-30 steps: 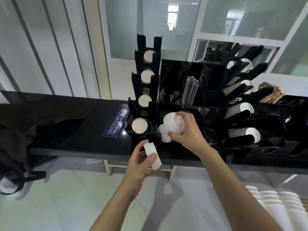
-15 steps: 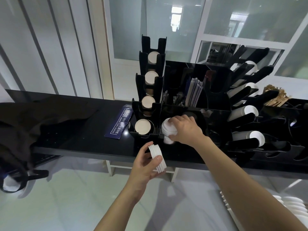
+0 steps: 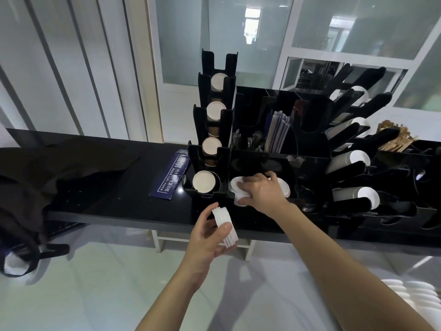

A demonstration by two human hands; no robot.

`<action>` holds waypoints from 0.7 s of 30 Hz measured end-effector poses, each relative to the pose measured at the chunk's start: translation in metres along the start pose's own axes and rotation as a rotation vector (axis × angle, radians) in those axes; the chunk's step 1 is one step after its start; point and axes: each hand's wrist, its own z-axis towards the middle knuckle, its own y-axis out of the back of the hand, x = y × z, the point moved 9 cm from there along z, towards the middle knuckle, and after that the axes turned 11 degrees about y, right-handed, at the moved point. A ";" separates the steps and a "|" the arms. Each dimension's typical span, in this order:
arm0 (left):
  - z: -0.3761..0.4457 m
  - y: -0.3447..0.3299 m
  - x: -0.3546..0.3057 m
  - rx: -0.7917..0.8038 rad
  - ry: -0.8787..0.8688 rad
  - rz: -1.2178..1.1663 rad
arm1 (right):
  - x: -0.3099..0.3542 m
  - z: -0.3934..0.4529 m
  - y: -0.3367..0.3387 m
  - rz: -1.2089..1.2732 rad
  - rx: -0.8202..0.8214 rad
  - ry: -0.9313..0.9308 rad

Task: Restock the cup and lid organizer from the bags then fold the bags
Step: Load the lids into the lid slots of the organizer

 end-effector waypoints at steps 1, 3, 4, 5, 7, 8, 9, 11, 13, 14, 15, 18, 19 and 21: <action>0.000 0.000 0.000 0.001 0.001 0.001 | 0.001 -0.001 -0.001 -0.010 -0.009 0.004; 0.000 -0.001 0.001 0.006 0.001 -0.001 | 0.000 -0.003 -0.003 -0.006 -0.006 0.006; 0.000 -0.002 0.001 0.008 0.000 -0.005 | 0.000 -0.004 -0.003 0.011 -0.005 0.009; 0.000 -0.002 0.001 0.011 -0.002 -0.009 | 0.000 -0.005 -0.003 0.036 -0.027 0.016; 0.000 -0.003 0.001 0.019 -0.005 -0.010 | 0.001 -0.013 0.002 0.091 -0.147 0.027; 0.000 -0.004 0.001 0.024 -0.007 -0.007 | 0.002 -0.020 0.008 0.112 -0.235 0.023; 0.001 -0.005 0.001 0.028 -0.013 -0.001 | 0.003 -0.028 0.014 0.135 -0.323 0.007; 0.002 -0.006 0.002 0.026 -0.022 0.005 | 0.003 -0.048 0.023 0.254 -0.482 -0.054; 0.004 -0.007 0.003 0.020 -0.030 -0.001 | 0.006 -0.071 0.028 0.511 -0.590 -0.110; 0.005 -0.008 0.004 0.019 -0.035 0.000 | 0.012 -0.083 0.030 0.660 -0.617 -0.127; 0.006 -0.010 0.004 0.021 -0.044 0.007 | 0.019 -0.093 0.031 0.778 -0.630 -0.135; 0.010 -0.018 0.005 0.036 -0.062 0.038 | 0.048 -0.119 0.040 0.972 -0.605 -0.078; 0.011 -0.021 0.005 0.042 -0.063 0.046 | 0.055 -0.124 0.042 1.023 -0.569 -0.053; 0.012 -0.028 0.005 0.058 -0.065 0.065 | 0.063 -0.128 0.041 1.102 -0.486 -0.021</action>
